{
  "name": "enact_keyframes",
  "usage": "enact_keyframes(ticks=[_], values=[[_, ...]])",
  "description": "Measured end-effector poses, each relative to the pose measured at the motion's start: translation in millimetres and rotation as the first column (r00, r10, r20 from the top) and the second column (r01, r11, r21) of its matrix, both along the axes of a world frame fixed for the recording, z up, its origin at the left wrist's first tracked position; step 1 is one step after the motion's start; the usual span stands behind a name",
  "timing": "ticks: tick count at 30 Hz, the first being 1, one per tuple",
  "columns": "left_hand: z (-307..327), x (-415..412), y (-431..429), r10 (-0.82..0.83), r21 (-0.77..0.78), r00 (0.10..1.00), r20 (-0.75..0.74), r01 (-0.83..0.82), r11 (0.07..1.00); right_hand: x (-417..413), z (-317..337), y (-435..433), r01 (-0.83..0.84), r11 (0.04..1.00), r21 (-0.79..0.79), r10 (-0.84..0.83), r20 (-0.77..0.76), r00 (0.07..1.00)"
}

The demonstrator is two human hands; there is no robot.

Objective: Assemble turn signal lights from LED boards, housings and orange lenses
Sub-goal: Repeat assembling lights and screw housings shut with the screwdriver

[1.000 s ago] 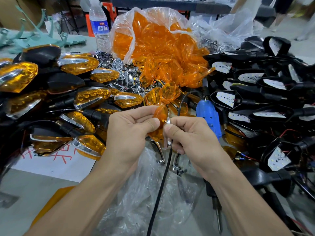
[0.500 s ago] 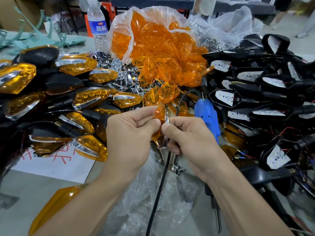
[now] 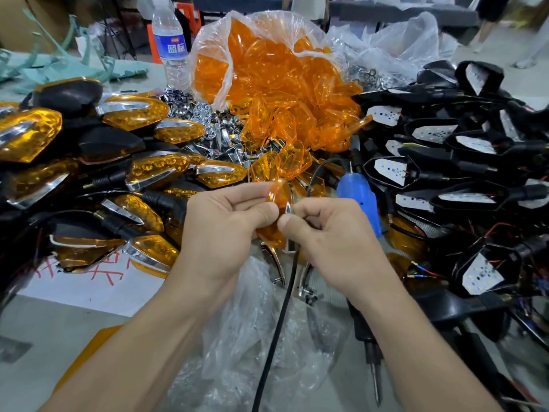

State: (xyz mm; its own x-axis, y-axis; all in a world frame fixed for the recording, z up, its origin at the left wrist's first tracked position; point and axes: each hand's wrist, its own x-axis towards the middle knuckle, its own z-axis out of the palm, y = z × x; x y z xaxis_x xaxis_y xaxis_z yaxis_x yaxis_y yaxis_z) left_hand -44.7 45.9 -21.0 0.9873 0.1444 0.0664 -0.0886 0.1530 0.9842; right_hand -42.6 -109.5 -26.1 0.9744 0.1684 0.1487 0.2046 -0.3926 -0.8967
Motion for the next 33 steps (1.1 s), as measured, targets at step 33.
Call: enact_keyframes(ticks=[33], values=[[1.8, 5.5, 4.5, -0.077, -0.035, 0.987, -0.141, 0.072, 0.997, -7.1, -6.3, 13.4, 0.090, 0.975, 0.204, -0.062, -0.137, 0.989]])
